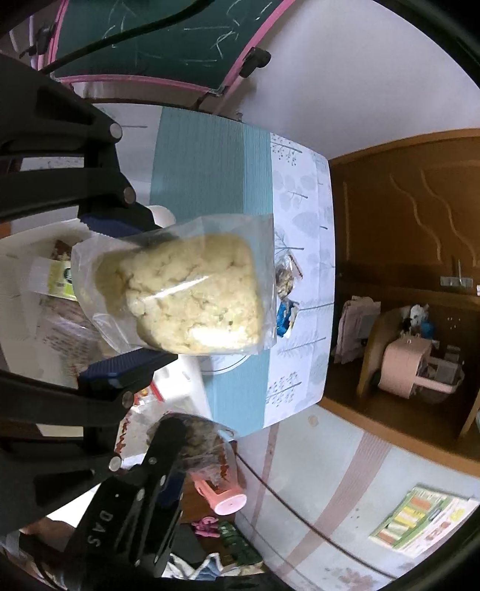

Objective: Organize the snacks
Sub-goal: 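Lower the bagged bread and nut bag into the white tray, open both tools, then move both open tools back toward the remaining snacks on the table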

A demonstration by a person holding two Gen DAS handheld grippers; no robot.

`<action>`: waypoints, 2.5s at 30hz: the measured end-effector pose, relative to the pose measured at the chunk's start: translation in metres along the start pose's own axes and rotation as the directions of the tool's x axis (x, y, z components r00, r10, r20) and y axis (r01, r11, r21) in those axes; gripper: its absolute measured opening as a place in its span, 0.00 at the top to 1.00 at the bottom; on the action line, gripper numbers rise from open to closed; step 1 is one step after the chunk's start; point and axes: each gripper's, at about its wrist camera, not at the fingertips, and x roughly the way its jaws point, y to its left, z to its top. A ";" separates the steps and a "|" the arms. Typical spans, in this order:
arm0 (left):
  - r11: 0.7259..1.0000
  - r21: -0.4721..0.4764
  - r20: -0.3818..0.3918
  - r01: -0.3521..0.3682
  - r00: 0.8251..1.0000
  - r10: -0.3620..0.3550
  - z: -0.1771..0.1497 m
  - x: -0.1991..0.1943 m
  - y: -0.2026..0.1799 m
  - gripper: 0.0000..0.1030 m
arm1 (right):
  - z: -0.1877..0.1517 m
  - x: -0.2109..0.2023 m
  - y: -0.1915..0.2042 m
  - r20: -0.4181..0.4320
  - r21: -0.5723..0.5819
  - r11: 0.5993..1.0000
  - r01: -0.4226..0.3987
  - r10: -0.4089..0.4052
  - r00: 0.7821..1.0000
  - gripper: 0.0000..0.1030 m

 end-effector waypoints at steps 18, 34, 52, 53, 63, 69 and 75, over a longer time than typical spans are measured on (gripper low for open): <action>0.992 0.122 -0.059 0.007 0.998 0.000 -0.054 -0.006 -0.030 0.48 | -0.078 -0.017 -0.009 -0.063 0.002 0.998 0.067 -0.067 0.996 0.67; 0.989 0.146 -0.013 0.000 1.000 0.002 -0.060 -0.022 -0.040 0.17 | -0.091 -0.025 -0.012 -0.057 0.034 0.995 0.094 -0.092 0.994 0.59; 0.987 0.153 -0.009 -0.047 0.999 0.049 -0.058 -0.022 -0.042 0.17 | -0.088 -0.020 -0.010 -0.077 0.010 0.996 0.090 -0.089 0.993 0.59; 0.987 0.152 -0.008 -0.051 0.999 0.053 -0.057 -0.022 -0.042 0.17 | -0.087 -0.020 -0.010 -0.077 0.008 0.996 0.089 -0.089 0.993 0.59; 0.980 0.162 0.017 -0.117 0.993 0.116 -0.041 -0.017 -0.039 0.17 | -0.067 -0.018 -0.006 -0.017 -0.046 0.994 0.100 -0.101 0.995 0.59; 0.981 0.142 0.016 -0.129 0.992 0.128 -0.018 -0.011 -0.030 0.17 | -0.040 -0.019 -0.002 0.045 -0.100 0.990 0.097 -0.093 0.995 0.59; 0.977 0.135 0.039 -0.163 0.986 0.159 0.025 0.003 -0.013 0.17 | 0.004 -0.016 0.002 0.086 -0.166 0.980 0.106 -0.093 0.992 0.59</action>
